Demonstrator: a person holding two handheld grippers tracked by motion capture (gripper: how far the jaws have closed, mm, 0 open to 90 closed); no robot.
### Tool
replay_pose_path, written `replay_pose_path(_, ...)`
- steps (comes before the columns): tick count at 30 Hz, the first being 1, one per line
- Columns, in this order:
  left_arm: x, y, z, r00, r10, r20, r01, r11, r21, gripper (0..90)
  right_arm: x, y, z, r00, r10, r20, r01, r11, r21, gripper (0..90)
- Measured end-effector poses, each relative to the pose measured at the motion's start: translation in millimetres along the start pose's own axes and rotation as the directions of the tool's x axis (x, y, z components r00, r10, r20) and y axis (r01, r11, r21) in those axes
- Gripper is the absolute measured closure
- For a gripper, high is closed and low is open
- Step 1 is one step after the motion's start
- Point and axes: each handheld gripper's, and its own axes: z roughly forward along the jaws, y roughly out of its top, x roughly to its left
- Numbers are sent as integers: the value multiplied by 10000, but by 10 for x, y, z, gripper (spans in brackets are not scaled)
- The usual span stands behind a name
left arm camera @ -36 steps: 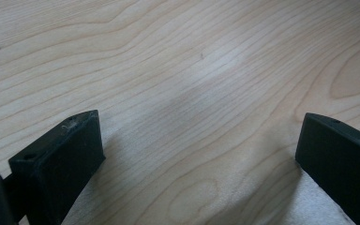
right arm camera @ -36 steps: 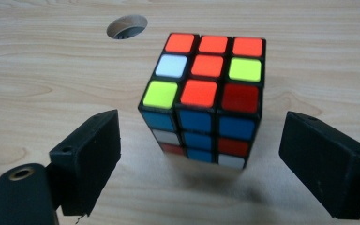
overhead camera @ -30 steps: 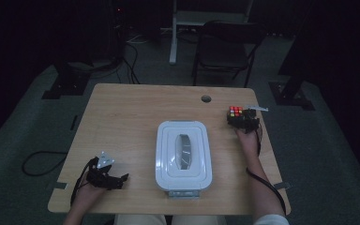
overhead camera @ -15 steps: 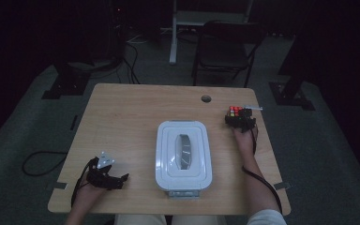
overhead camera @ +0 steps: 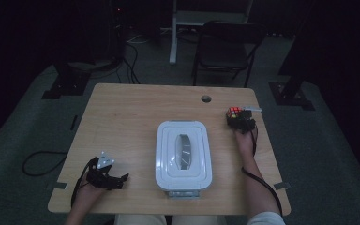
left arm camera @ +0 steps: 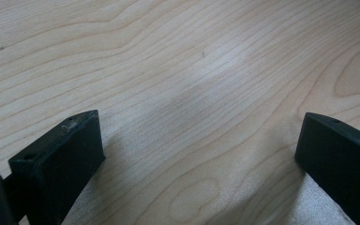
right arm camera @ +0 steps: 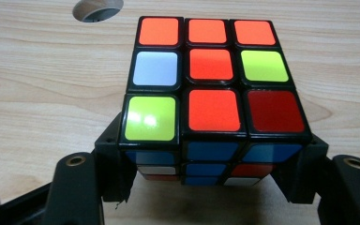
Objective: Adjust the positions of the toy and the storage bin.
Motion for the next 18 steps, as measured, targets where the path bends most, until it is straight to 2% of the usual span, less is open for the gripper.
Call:
replay_pose_path(6,0,0,0,10000,-1,-1,1,10000,-2,19,-15,-12,-91,9997,-87,-207,84,9999,-143,341)
replay_pose_path(7,0,0,0,10000,1,2,-1,10000,1,19,-15,-25,-128,9996,-238,-176,234,9994,-244,341)
replay_pose_path(11,1,0,0,10000,2,8,-2,10000,3,19,-37,-65,-204,9995,-268,-172,261,9988,-403,341)
replay_pose_path(18,0,0,0,10000,-1,6,1,10000,-3,19,-88,-148,-422,9991,-291,-308,266,9967,-770,341)
